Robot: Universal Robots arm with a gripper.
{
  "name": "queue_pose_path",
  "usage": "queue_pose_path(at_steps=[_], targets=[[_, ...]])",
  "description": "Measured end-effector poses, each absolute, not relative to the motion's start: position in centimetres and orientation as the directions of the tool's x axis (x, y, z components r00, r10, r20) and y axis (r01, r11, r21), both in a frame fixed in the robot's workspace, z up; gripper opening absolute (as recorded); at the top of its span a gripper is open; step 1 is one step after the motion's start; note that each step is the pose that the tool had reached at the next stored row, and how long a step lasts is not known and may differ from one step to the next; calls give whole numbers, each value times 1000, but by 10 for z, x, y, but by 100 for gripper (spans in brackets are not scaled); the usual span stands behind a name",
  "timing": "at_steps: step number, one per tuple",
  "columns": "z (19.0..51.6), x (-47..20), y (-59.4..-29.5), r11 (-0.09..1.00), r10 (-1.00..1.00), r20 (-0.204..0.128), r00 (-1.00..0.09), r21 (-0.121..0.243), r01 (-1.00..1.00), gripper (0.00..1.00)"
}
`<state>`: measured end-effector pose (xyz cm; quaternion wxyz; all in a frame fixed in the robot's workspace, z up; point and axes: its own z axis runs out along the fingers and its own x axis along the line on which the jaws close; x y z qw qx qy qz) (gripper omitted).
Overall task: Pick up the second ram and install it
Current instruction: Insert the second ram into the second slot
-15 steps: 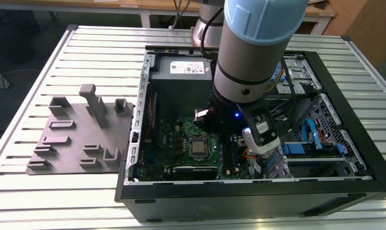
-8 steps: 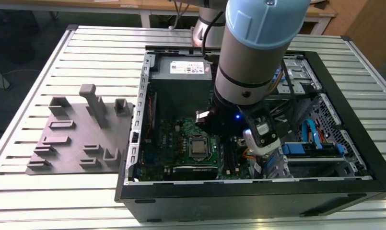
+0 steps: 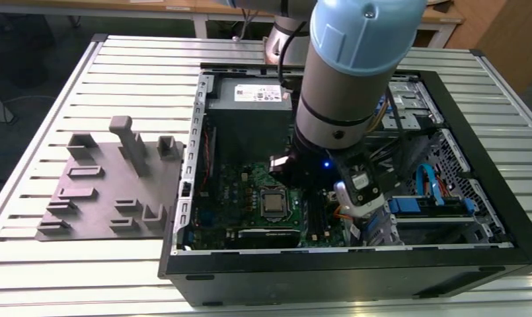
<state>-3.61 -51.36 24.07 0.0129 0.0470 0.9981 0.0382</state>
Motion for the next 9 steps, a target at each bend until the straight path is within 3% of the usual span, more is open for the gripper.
queue_pose_path(at_steps=[9], targets=[[234,-36,-514,993,95,-22,-995,77,93,14]])
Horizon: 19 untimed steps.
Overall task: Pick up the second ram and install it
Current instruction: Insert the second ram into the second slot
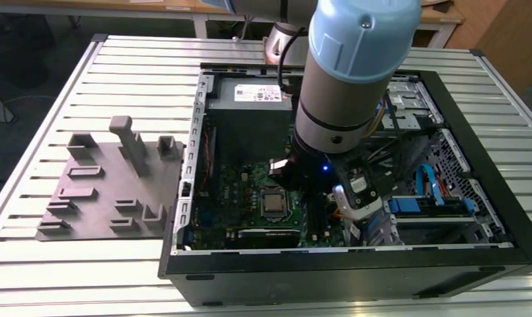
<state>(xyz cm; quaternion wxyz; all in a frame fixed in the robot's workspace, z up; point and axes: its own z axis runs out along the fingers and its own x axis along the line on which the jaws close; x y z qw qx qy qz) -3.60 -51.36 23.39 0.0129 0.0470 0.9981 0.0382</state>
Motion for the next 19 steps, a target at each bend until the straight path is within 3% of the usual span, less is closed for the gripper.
queue_pose_path(at_steps=[19], targets=[[221,-30,-506,993,96,-22,-995,77,94,14]])
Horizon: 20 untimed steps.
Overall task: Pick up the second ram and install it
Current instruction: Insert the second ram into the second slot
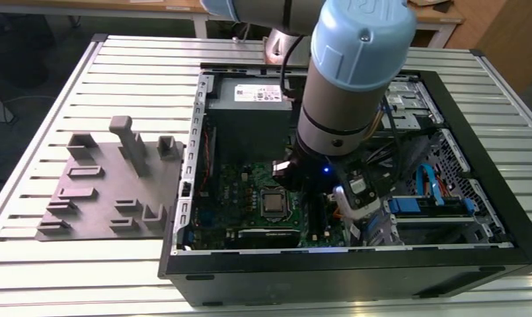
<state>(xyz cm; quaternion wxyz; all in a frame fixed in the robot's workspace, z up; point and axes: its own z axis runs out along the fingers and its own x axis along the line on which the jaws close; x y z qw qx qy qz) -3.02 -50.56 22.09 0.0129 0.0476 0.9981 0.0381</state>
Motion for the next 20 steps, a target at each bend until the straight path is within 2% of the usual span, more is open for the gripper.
queue_pose_path(at_steps=[20], targets=[[221,-23,-495,994,88,-23,-996,71,86,14]])
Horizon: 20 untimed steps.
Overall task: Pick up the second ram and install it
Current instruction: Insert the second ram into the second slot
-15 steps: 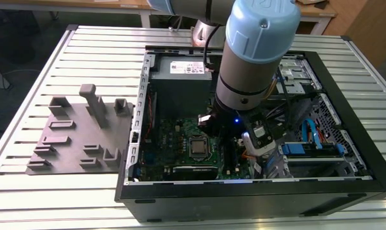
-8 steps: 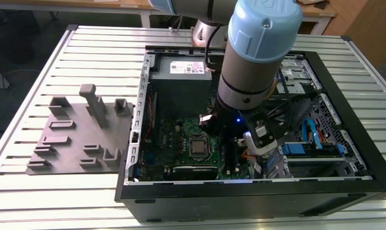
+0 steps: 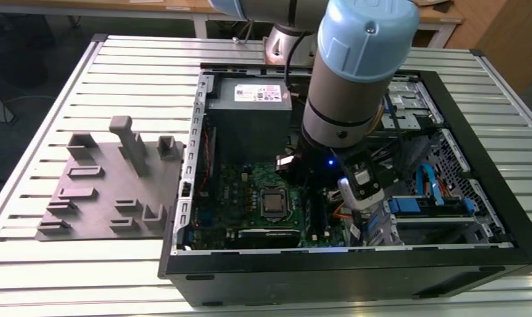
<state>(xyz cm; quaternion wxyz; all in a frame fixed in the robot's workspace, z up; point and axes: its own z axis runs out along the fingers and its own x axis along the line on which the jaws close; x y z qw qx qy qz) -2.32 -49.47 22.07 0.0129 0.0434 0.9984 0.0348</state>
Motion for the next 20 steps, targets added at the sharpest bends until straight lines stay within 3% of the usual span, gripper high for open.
queue_pose_path(at_steps=[20], targets=[[221,-23,-493,997,57,-24,-998,47,56,14]])
